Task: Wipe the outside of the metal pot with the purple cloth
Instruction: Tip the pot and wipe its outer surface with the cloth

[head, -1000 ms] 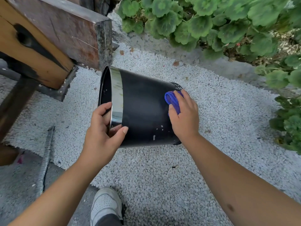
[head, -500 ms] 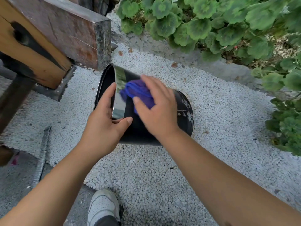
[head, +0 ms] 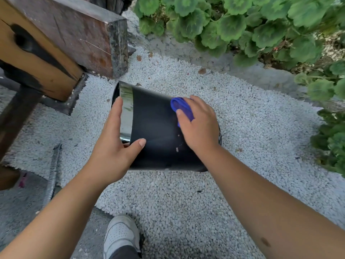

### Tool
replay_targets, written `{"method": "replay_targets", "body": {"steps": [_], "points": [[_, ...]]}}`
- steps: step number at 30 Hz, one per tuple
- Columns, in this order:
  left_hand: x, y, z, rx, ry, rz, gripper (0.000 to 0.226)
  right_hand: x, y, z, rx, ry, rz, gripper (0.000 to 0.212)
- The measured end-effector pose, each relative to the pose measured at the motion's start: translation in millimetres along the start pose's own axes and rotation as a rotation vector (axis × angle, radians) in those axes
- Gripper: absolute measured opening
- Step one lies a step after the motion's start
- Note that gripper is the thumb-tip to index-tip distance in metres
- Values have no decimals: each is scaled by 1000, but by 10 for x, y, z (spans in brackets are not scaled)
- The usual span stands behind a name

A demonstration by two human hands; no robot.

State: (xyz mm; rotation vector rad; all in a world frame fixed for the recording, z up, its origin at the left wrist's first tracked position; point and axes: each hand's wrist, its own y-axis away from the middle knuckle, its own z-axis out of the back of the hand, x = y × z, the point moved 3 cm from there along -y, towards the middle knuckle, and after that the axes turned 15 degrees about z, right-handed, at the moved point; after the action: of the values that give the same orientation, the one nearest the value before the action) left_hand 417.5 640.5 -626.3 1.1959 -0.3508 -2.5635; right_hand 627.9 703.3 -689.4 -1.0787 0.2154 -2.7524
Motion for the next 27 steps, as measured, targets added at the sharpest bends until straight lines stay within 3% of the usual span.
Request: {"method": "replay_targets", "body": {"steps": [4,10,13,18,24,27], "points": [[-68,11,-44,-19,-22,-31,98,-296,48,56,1,0,-104,51],[-130,39,-89,-51,-27,-49,95,-314,64,124,0,-31,-100,45],[-87,65,-115,-88,-17,-51,90,2,35,229,-36,-84,-4,40],[-69,-1,-60,-122,129,-41,85,894,104,137,-56,-108,325,46],[62,19,-81,-44,214,-82,84,817,293,10,-70,43,365,44],[101,-15,-56,-42,270,-61,86,519,254,4,-74,82,285,43]]}}
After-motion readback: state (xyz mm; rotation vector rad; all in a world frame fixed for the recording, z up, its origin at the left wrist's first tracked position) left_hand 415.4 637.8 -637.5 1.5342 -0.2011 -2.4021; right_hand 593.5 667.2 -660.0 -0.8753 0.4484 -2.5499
